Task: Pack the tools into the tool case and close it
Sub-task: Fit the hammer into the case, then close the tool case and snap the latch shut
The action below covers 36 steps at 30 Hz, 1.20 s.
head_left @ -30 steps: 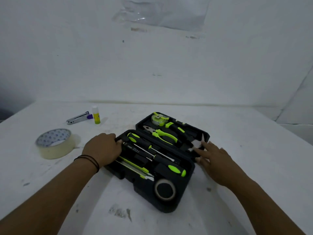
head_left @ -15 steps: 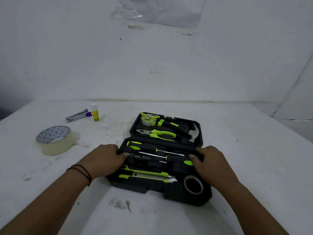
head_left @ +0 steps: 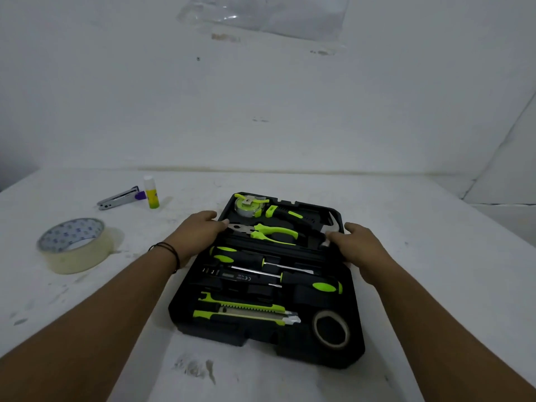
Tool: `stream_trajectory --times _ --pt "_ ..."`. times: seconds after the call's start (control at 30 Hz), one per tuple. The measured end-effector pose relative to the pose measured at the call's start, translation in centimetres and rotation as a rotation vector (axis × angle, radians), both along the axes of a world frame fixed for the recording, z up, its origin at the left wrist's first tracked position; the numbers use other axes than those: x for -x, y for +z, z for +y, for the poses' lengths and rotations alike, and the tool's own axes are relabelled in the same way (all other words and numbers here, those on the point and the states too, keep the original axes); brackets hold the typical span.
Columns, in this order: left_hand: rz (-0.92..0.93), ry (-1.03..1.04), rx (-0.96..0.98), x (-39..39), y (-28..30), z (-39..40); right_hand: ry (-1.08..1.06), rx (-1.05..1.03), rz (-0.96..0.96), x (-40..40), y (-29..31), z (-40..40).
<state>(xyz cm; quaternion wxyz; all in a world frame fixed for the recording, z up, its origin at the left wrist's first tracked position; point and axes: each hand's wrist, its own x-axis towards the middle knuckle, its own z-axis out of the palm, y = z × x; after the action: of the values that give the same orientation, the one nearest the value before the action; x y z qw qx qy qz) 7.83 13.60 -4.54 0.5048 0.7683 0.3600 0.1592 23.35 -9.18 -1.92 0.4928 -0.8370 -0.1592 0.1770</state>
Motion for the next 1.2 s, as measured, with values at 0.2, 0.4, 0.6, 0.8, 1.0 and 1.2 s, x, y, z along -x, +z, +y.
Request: stream_trajectory --times 0.2,0.4,0.6,0.8,1.0,1.2 --pt "-0.063 -0.011 0.231 -3.1 0.5 1.4 -0.101 -0.115 0.157 -1.8 -0.8 1.5" --pt "0.011 0.061 0.301 -5.6 1.1 2.4 -0.104 -0.116 0.231 -3.0 -1.1 2.4" --pt "-0.047 0.046 0.306 -5.6 1.7 3.4 -0.037 -0.261 0.279 -4.0 -0.8 2.1" --pt "-0.268 -0.061 0.228 -3.8 3.8 2.4 0.058 -0.298 0.062 -3.7 0.8 1.0" --pt "-0.401 -0.097 -0.032 0.7 5.5 0.4 0.094 -0.261 -0.281 -0.5 2.4 -1.2" --pt "-0.442 -0.059 -0.249 5.0 6.0 -2.7 0.047 -0.248 -0.550 2.9 2.6 -3.5"
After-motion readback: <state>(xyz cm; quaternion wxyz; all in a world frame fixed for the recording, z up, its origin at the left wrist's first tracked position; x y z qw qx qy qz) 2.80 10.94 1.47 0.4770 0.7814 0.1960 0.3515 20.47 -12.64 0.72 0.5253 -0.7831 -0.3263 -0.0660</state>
